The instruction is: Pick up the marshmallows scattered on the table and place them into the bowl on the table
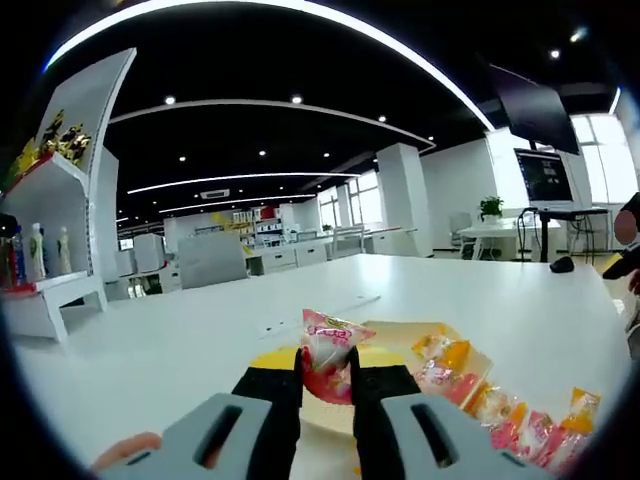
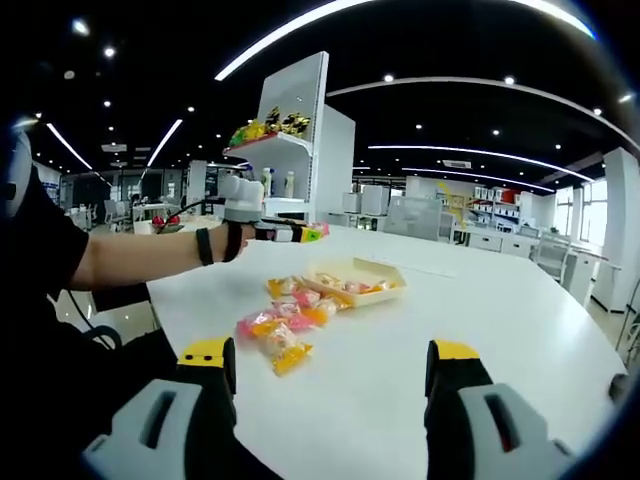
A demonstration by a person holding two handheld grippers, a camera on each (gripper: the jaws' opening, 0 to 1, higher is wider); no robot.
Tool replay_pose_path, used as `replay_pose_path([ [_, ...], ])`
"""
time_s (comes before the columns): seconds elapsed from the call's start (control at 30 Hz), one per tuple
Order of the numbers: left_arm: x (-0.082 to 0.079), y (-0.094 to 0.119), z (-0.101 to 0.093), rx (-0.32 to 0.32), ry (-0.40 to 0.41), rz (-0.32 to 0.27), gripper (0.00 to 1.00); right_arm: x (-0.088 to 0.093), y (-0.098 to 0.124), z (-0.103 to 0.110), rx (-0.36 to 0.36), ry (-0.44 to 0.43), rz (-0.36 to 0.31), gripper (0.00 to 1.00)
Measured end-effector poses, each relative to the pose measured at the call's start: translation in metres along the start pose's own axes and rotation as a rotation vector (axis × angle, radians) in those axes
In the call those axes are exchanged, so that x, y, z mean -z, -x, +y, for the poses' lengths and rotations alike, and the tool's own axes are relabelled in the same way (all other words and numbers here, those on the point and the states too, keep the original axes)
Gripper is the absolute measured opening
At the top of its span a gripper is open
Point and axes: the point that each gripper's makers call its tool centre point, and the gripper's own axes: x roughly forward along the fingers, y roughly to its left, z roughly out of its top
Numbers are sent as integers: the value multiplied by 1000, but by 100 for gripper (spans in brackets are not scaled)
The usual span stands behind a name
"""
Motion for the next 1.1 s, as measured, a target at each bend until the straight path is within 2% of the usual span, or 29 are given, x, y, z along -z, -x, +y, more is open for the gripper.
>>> replay_pose_path([
  [0.1,4,-4,5,-13,-14,10,18,-1,0,0,1,1,-2,74],
  [0.23,11,-7,13,-25,12,26,18,-2,0,0,-1,2,-4,74],
  [0.27,12,-9,17,-29,-14,25,18,-2,0,0,0,4,-4,74],
  [0.43,19,-17,14,0,-23,49,19,-4,1,0,-3,-1,-10,74],
  [0.5,20,-19,11,12,-2,49,19,-4,2,0,-1,4,-11,74],
  [0.7,20,-22,10,3,42,35,19,-1,3,-3,6,-2,-6,74],
  [0.93,25,-20,-1,14,44,32,19,1,4,-3,4,-6,-8,74],
  [1.1,32,-23,-1,9,44,45,18,4,4,-3,1,-10,-3,74],
])
